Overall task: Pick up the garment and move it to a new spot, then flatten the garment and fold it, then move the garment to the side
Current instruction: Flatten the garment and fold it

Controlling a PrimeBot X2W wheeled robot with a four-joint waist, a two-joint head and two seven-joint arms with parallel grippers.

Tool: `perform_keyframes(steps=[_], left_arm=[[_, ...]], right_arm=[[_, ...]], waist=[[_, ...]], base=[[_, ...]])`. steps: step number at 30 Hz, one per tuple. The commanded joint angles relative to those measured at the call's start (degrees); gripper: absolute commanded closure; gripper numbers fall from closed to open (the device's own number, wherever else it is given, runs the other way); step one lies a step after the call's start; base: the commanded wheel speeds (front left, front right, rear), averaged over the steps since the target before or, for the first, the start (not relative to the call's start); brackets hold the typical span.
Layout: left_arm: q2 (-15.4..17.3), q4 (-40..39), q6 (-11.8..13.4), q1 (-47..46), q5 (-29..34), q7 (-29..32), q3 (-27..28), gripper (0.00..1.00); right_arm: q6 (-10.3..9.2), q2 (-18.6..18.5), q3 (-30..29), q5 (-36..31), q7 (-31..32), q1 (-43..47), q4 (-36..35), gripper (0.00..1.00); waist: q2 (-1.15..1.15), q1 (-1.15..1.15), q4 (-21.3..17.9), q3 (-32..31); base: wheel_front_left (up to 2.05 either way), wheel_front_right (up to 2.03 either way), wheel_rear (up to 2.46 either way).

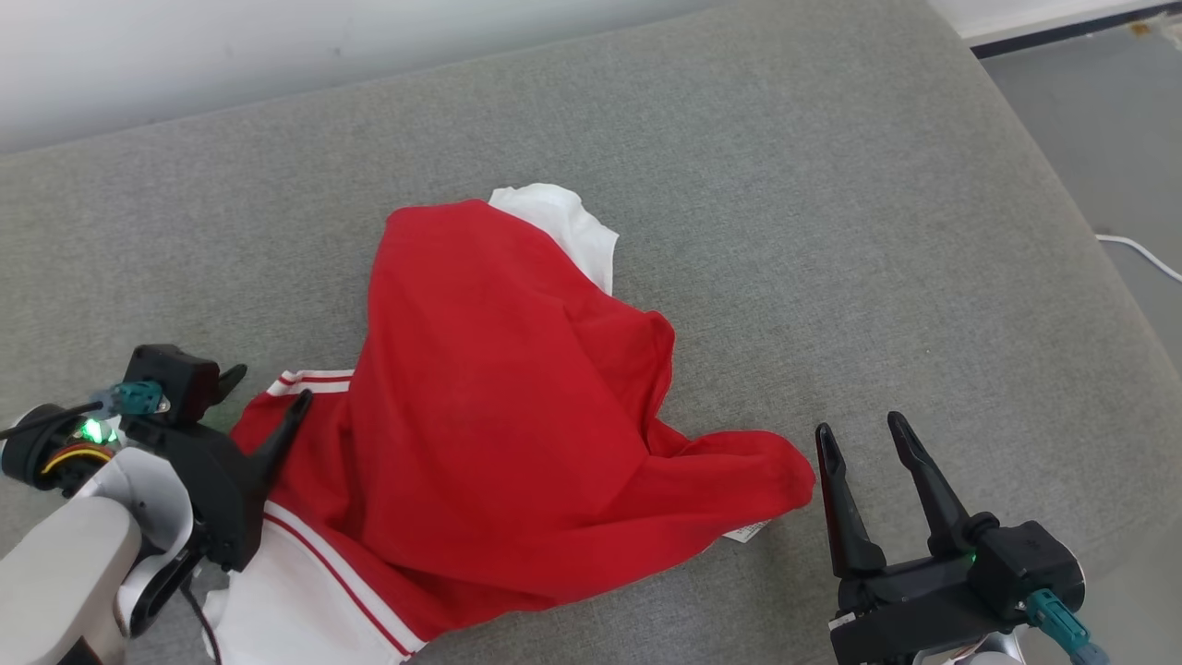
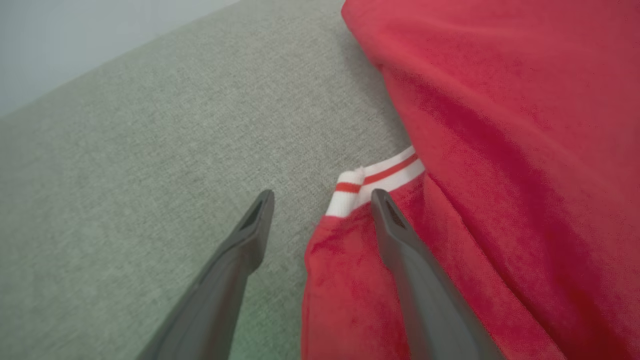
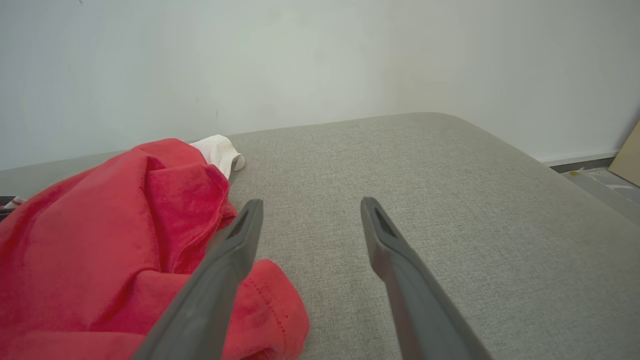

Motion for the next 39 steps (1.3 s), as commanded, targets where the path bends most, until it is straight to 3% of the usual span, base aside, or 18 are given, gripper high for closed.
perform_keyframes(steps=[1, 3, 4, 6, 13, 20, 27, 28, 29, 34, 39], left_arm=[[0.33, 1.29, 0.12, -0.77, -1.26, 0.24, -1.07, 0.0], [0.27, 2.03, 0.12, -0.75, -1.7, 1.06, -2.0, 0.0], [0.28, 2.14, 0.09, -1.36, -2.66, 1.21, -3.76, 0.97], [0.23, 2.39, 0.1, -1.63, -3.21, 0.79, -4.1, 1.0], [0.26, 6.32, 0.21, -5.03, -3.76, -5.2, -3.5, 1.0], [0.95, 11.99, 2.56, -4.73, -4.39, -11.45, -0.47, 1.0], [-0.94, 15.6, 3.4, -2.1, -5.48, -14.81, 0.16, 1.0], [-1.22, 15.7, 3.47, -2.06, -5.21, -15.8, 0.27, 0.65], [-1.78, 15.74, 3.72, -1.96, -4.96, -16.71, 0.5, 0.0], [-3.88, 14.16, 4.74, -0.67, -4.14, -19.21, 3.39, 0.0], [-5.49, 6.11, 7.2, 4.52, -0.13, -19.32, 12.03, 0.0]], right_arm=[[-0.13, 0.16, 0.0, 0.18, -0.02, -0.12, -0.14, 0.0], [-0.13, 0.17, 0.03, 0.3, -0.02, -0.12, -0.2, 0.0], [-0.13, 0.17, -0.22, 0.42, -0.02, -0.02, -0.36, 0.0], [-0.13, 0.15, -0.47, 0.43, -0.02, 0.07, -0.4, 0.0], [-0.13, 0.13, -1.84, -0.2, -0.02, 0.9, -0.32, 0.0], [-0.13, 0.13, -2.82, -1.47, -0.02, 0.75, -0.24, 0.0], [-0.13, 0.04, -3.3, -2.26, -0.02, 1.17, 0.05, 0.0], [-0.13, -0.05, -3.2, -2.29, -0.02, 1.23, 0.1, 0.0], [-0.13, -0.27, -3.23, -2.34, -0.02, 1.32, 0.14, 0.0], [-0.13, -1.11, -3.24, -2.26, -0.02, 2.19, 0.02, 0.0], [-0.13, -1.95, -3.65, -1.61, -0.02, 3.48, -0.18, 0.0]], waist=[[-0.01, -0.01, -0.65, 0.59], [-0.01, -0.01, -0.79, 0.66], [-0.01, -0.01, -0.86, 0.72], [-0.01, -0.01, -0.76, 0.7], [-0.01, -0.01, 1.82, -0.72], [-0.01, -0.01, 4.75, -2.1], [-0.01, -0.01, 6.85, -2.91], [-0.01, -0.01, 7.14, -3.12], [-0.01, -0.01, 7.56, -3.49], [-0.01, -0.01, 9.63, -5.95], [-0.01, -0.01, 12.26, -8.77]], base=[[0.0, 0.0, 0.0], [0.0, 0.0, 0.0], [0.0, 0.0, 0.0], [0.0, 0.0, 0.0], [0.0, 0.0, 0.0], [0.0, 0.0, 0.0], [0.0, 0.0, 0.0], [0.0, 0.0, 0.0], [0.0, 0.0, 0.0], [0.0, 0.0, 0.0], [0.0, 0.0, 0.0]])
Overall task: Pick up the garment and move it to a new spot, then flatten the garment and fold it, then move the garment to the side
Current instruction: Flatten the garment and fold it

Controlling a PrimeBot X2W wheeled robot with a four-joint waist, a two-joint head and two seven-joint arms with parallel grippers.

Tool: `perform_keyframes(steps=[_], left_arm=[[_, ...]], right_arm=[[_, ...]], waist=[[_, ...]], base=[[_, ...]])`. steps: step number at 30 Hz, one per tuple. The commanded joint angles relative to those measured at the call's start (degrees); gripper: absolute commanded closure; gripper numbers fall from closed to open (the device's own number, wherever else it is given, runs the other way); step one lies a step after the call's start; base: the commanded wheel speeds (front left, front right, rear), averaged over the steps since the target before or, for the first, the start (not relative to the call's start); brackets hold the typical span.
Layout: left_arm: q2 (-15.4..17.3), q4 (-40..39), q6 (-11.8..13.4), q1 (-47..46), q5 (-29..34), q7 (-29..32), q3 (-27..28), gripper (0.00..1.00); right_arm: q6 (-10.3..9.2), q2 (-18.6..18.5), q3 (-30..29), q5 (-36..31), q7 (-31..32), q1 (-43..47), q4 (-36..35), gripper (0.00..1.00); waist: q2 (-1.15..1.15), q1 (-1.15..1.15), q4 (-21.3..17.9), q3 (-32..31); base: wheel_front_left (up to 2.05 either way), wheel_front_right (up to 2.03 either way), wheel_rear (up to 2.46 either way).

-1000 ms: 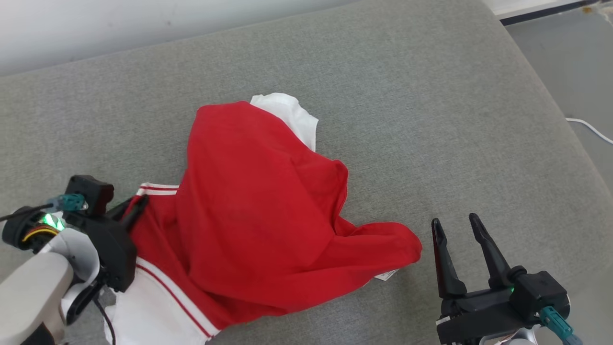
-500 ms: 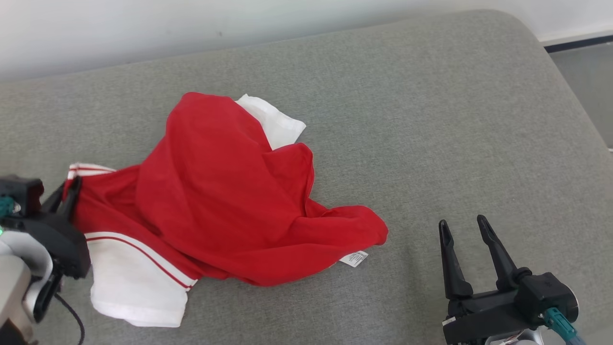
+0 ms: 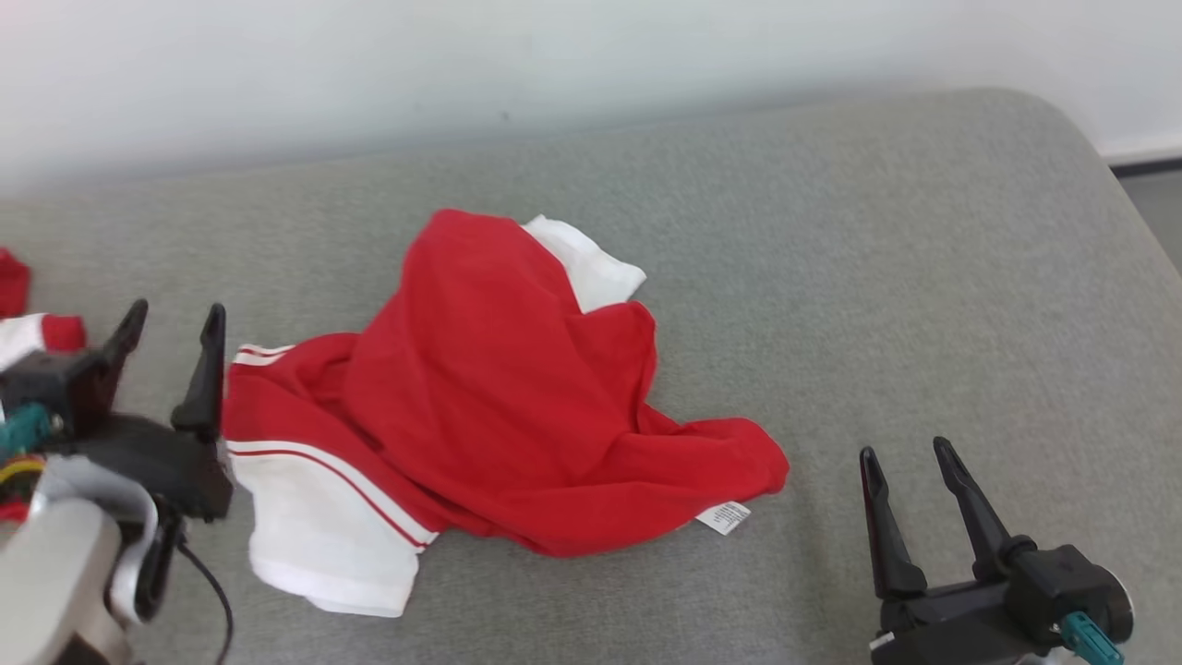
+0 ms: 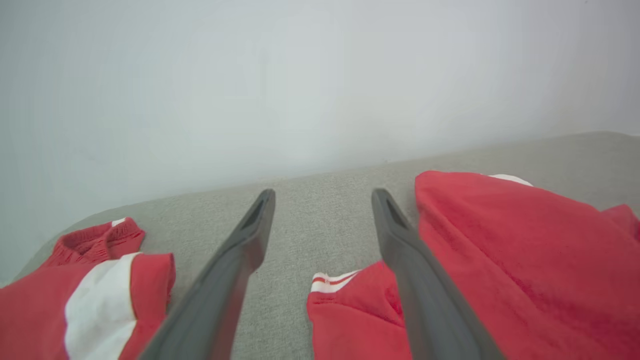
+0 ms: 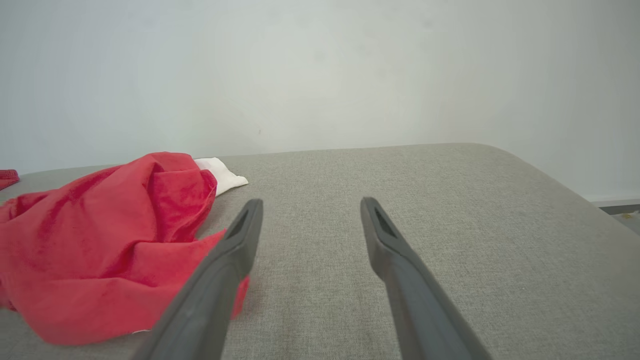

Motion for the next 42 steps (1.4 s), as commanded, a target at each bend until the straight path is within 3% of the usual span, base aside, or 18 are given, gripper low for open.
perform_keyframes(steps=[1, 11, 19, 31, 42], left_arm=[[-0.93, -3.37, 1.04, 4.81, 2.33, -0.21, 3.85, 0.0], [-6.3, -17.18, 1.7, 19.08, 11.73, -0.23, 18.35, 0.0], [-12.79, -25.42, -0.57, 29.02, 18.94, -0.24, 26.55, 0.0], [-20.28, -29.78, -3.81, 36.94, 26.07, -0.24, 32.71, 0.0], [-23.8, -29.32, -5.71, 40.73, 29.62, -0.24, 35.76, 0.0]], right_arm=[[-0.13, -0.67, -0.1, 0.52, -0.02, 1.21, -0.15, 0.0], [-0.13, -1.63, -0.19, 1.06, -0.02, 3.39, -0.2, 0.0], [-0.13, -2.24, -0.71, 1.29, -0.02, 4.67, -0.18, 0.0], [-0.13, -2.36, -0.85, 1.59, -0.02, 6.06, 0.56, 0.0], [-0.13, -3.13, -0.78, 2.05, -0.02, 6.33, 3.07, 0.0]], waist=[[0.0, 0.01, 2.96, -3.09], [0.0, 0.01, 7.26, -6.29], [0.0, 0.01, 9.86, -6.95], [0.0, 0.01, 11.97, -7.68], [0.0, 0.01, 12.4, -7.94]], base=[[0.0, 0.0, 0.0], [0.0, 0.0, 0.0], [0.0, 0.0, 0.0], [0.0, 0.0, 0.0], [0.0, 0.0, 0.0]])
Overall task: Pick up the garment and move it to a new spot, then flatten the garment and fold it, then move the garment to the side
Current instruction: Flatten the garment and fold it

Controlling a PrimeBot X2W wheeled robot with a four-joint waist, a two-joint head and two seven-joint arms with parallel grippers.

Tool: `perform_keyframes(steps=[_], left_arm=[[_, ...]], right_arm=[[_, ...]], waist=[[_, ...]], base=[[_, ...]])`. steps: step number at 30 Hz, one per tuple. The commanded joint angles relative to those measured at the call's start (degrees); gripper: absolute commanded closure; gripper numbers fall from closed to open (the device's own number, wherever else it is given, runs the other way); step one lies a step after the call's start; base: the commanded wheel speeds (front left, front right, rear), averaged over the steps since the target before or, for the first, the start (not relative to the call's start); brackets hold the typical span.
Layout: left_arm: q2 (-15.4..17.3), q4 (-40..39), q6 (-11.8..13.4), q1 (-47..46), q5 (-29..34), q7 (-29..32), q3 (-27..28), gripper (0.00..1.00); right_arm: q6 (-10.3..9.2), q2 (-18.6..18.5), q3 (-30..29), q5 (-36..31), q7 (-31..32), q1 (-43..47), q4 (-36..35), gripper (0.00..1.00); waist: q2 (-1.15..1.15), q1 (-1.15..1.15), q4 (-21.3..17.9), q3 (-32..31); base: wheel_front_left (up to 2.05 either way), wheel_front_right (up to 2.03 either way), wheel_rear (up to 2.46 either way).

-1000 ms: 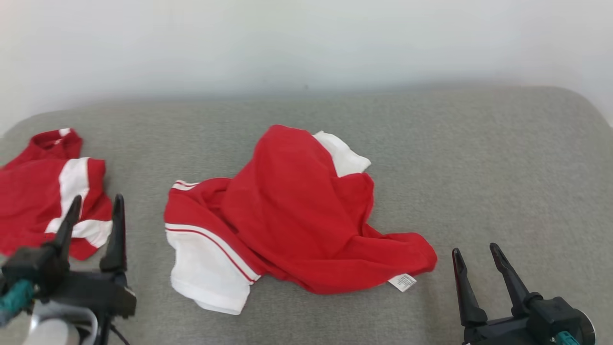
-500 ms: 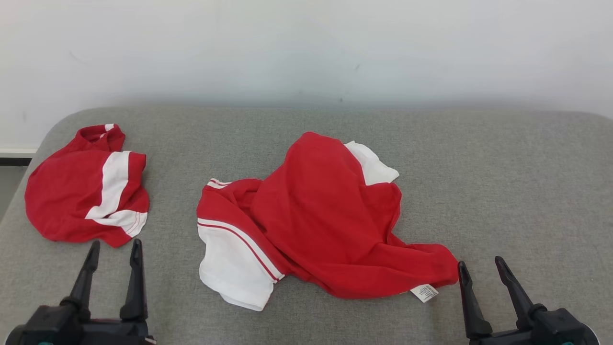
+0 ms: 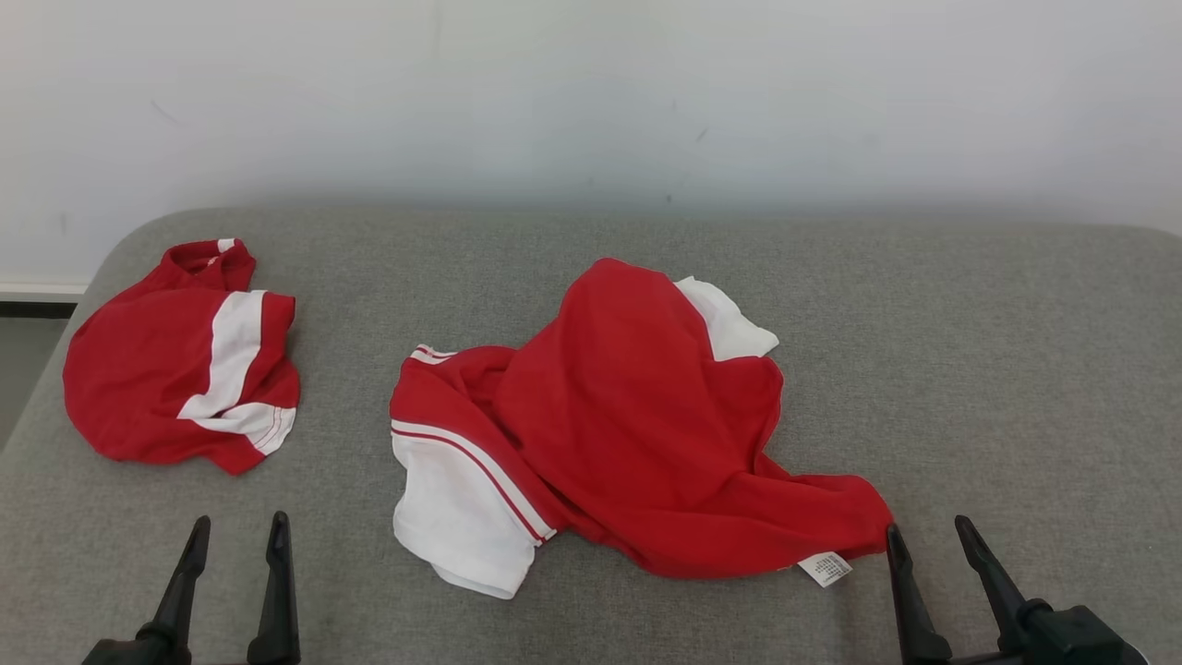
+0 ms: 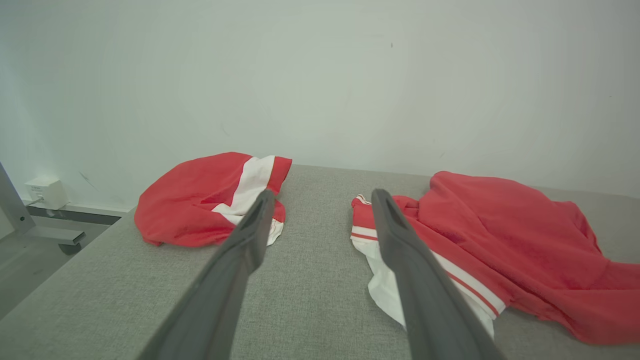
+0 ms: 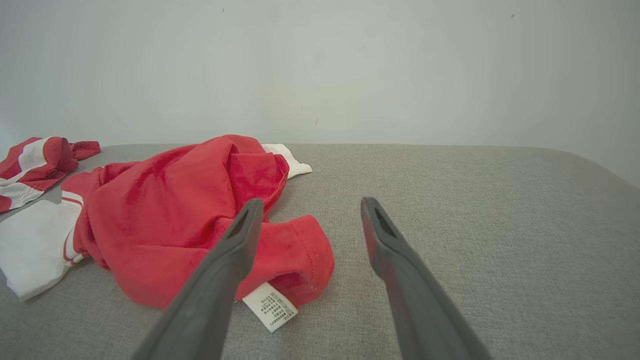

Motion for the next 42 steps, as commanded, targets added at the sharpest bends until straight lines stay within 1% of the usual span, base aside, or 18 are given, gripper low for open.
perform_keyframes(steps=[1, 7, 12, 17, 26, 27, 28, 32, 35, 38, 42], left_arm=[[-0.35, 0.22, -0.24, 0.7, 0.72, -0.18, 0.48, 0.0], [-1.02, 0.18, -0.63, -0.41, 1.4, -0.19, 0.87, 0.0], [-1.42, 0.37, -0.87, -1.13, 1.78, -0.19, 0.79, 0.0], [-1.67, 0.9, -0.84, -1.55, 2.33, -0.19, 0.27, 0.0], [-1.1, 1.14, -0.93, -2.34, 2.33, -0.19, -1.28, 0.0], [-1.04, 1.12, -0.87, -2.36, 2.34, -0.19, -1.44, 0.0], [-1.03, 1.14, -0.88, -2.37, 2.36, -0.19, -1.55, 0.0], [-0.74, 1.77, -0.88, -2.03, 1.93, -0.19, -1.37, 0.0], [-0.9, 2.31, -0.88, -0.98, 1.93, -0.19, -1.05, 0.0], [-1.74, 2.24, -0.89, 0.02, 2.35, -0.19, -0.91, 0.0], [-2.28, 2.67, -0.89, 0.9, 2.17, -0.19, -0.73, 0.0]], right_arm=[[-0.13, -0.84, 0.17, 0.43, -0.02, 0.18, 0.7, 0.0], [-0.13, -3.04, 1.61, 0.95, -0.02, -0.43, 4.28, 0.0], [-0.13, -3.76, 2.28, 1.45, -0.02, -1.51, 7.37, 0.0], [-0.13, -4.69, 4.01, 2.21, -0.02, -4.06, 13.03, 0.0], [-0.13, -5.43, 8.1, 3.87, -0.02, -10.62, 23.88, 0.0], [-0.13, -5.35, 8.48, 4.24, -0.02, -11.39, 24.32, 0.78], [-0.13, -5.43, 8.89, 4.46, -0.01, -11.76, 24.78, 1.0], [-0.13, -6.71, 10.12, 5.92, -0.02, -12.28, 24.46, 1.0], [-0.13, -8.16, 10.59, 6.2, -0.02, -10.7, 22.78, 1.0], [-0.13, -9.98, 10.84, 6.32, -0.02, -8.39, 19.4, 1.0], [-0.13, -13.28, 11.76, 5.94, -0.01, -4.42, 13.33, 1.0]], waist=[[0.0, 0.0, 0.11, 0.02], [0.0, 0.0, 0.64, 0.57], [0.0, 0.0, 1.0, 1.09], [0.0, 0.0, 1.95, 1.42], [0.0, 0.0, 4.29, 1.87], [0.0, 0.0, 4.51, 1.92], [0.0, 0.0, 4.67, 1.95], [0.0, 0.0, 4.53, 1.64], [0.0, 0.0, 3.68, 0.79], [0.0, 0.0, 2.63, -0.24], [0.0, 0.0, 0.81, -0.95]], base=[[0.0, 0.0, 0.0], [0.0, 0.0, 0.0], [0.0, 0.0, 0.0], [0.0, 0.0, 0.0], [0.0, 0.0, 0.0], [0.0, 0.0, 0.0], [0.0, 0.0, 0.0], [0.0, 0.0, 0.0], [0.0, 0.0, 0.0], [0.0, 0.0, 0.0], [0.0, 0.0, 0.0]])
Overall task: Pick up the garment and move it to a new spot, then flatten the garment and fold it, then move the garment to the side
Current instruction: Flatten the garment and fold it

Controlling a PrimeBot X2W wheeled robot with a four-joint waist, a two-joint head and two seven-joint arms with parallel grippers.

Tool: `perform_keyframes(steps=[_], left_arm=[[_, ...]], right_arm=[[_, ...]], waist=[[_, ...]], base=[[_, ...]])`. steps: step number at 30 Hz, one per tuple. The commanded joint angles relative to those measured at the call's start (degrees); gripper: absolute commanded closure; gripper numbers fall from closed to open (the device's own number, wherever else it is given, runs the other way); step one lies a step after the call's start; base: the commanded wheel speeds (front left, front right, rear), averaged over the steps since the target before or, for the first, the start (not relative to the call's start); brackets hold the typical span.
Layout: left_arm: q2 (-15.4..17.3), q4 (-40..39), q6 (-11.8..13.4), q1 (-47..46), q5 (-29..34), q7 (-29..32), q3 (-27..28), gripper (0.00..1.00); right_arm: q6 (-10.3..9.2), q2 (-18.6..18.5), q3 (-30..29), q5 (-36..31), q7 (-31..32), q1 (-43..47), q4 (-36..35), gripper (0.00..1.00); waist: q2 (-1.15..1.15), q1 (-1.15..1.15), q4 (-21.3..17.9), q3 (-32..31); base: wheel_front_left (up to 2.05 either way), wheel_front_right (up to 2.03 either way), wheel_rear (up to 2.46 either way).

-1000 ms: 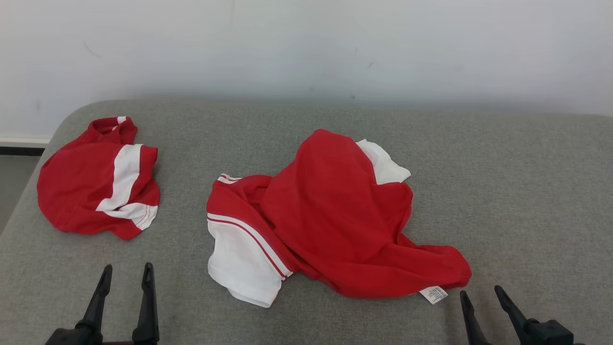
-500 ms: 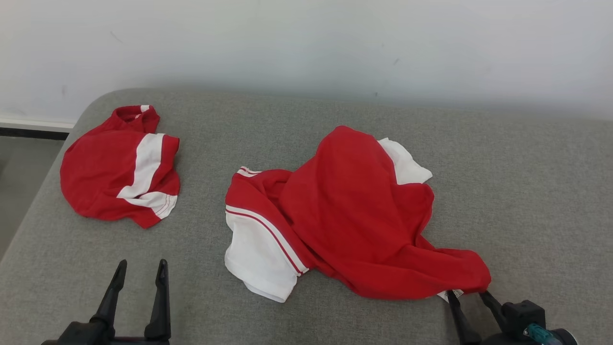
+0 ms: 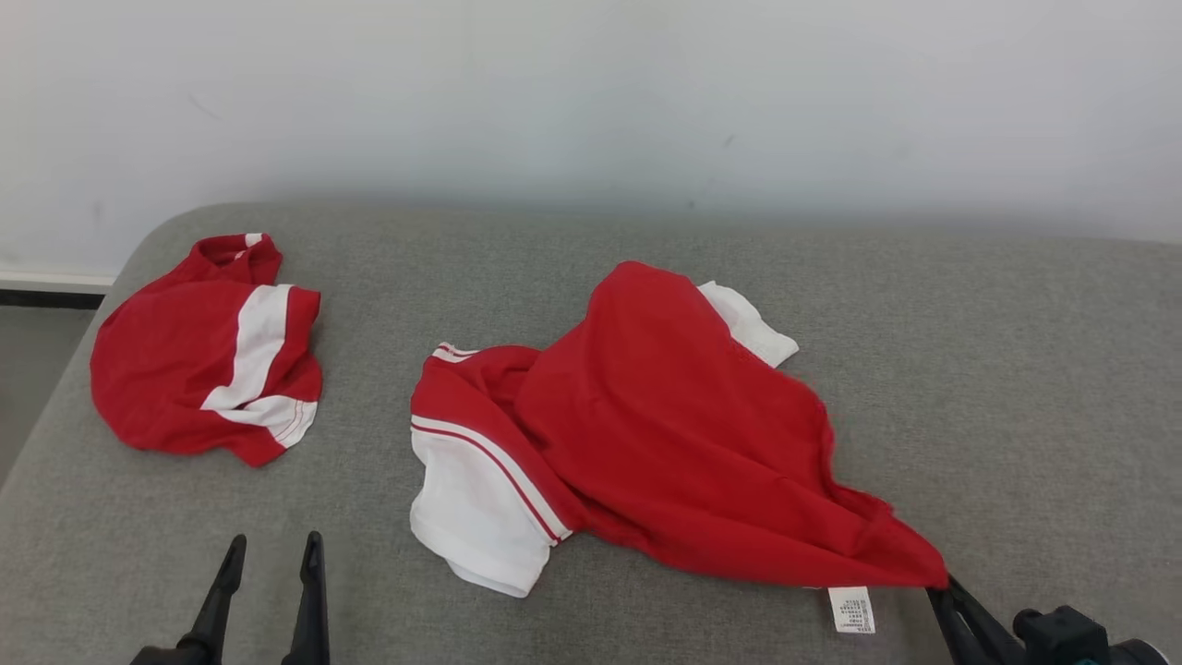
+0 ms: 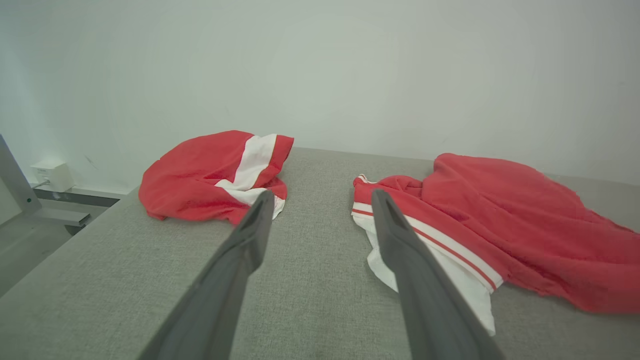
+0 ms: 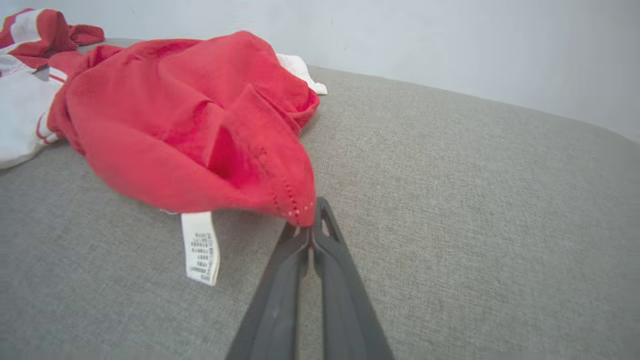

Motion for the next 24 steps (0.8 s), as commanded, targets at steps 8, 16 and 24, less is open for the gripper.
perform_keyframes(steps=[8, 16, 24], left_arm=[[-0.85, 0.38, 0.06, 0.52, 0.01, -0.19, -0.22, 0.0], [-0.54, 0.85, 0.06, 0.22, -0.42, -0.19, 0.16, 0.0], [-0.09, -0.06, 0.06, 0.97, 0.02, -0.19, 1.43, 0.0]], right_arm=[[-0.15, -7.97, 2.5, 4.08, 0.68, 4.94, -6.32, 0.0], [-0.14, -8.17, 2.47, 6.02, 0.17, 5.14, -8.25, 0.0], [-0.14, -3.91, -2.48, 4.29, -0.08, 5.82, -13.97, 0.0]], waist=[[0.0, 0.0, -3.06, -0.19], [0.0, 0.0, -3.54, -0.23], [0.0, 0.0, -4.21, -0.54]], base=[[0.0, 0.0, 0.0], [0.0, 0.0, 0.0], [0.0, 0.0, 0.0]])
